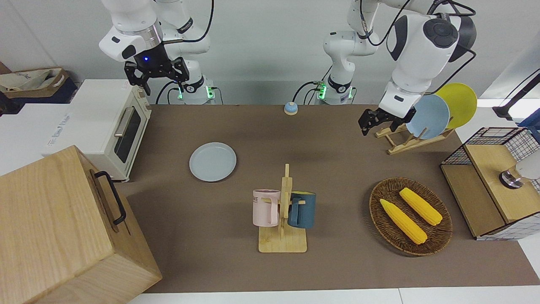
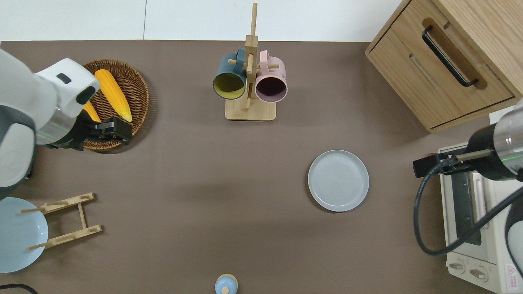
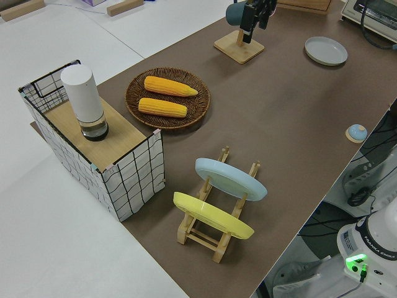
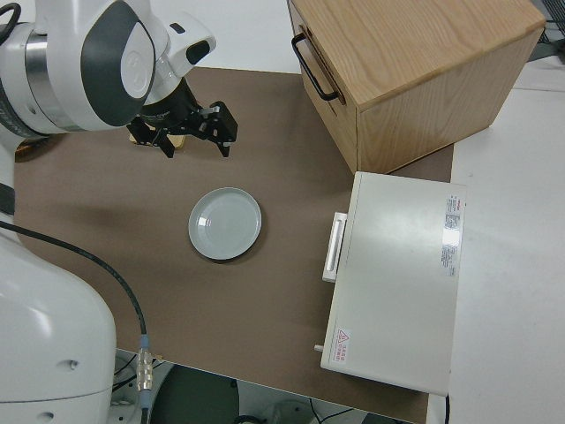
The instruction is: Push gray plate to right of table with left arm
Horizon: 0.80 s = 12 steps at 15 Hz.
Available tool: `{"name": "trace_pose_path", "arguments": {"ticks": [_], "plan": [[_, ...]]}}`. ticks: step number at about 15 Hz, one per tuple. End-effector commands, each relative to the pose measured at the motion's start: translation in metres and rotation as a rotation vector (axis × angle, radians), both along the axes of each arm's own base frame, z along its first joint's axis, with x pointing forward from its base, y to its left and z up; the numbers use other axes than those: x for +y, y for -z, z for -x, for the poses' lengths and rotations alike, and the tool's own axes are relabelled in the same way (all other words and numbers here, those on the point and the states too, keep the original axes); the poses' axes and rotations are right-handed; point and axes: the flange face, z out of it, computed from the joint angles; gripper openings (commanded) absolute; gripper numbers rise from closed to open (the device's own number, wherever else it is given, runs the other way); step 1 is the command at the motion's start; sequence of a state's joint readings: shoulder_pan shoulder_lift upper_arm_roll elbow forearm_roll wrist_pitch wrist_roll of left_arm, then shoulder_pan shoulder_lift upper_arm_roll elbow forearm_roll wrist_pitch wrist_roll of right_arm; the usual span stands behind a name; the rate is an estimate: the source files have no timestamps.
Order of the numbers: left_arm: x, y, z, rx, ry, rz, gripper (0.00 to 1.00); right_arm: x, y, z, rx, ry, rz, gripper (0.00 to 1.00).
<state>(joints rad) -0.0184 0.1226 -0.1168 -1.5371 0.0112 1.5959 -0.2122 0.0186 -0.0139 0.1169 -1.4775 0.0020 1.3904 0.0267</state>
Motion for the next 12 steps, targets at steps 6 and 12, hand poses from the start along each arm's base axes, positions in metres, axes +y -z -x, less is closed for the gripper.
{"name": "trace_pose_path", "arguments": {"ticks": [6, 12], "plan": [[0.071, -0.048, 0.046, 0.015, 0.078, 0.026, 1.0, -0.002, -0.004, 0.002, 0.005, 0.008, -0.009, 0.983], [0.064, -0.02, 0.075, -0.009, 0.075, 0.031, 1.0, -0.002, -0.004, 0.002, 0.005, 0.006, -0.009, 0.983]]}}
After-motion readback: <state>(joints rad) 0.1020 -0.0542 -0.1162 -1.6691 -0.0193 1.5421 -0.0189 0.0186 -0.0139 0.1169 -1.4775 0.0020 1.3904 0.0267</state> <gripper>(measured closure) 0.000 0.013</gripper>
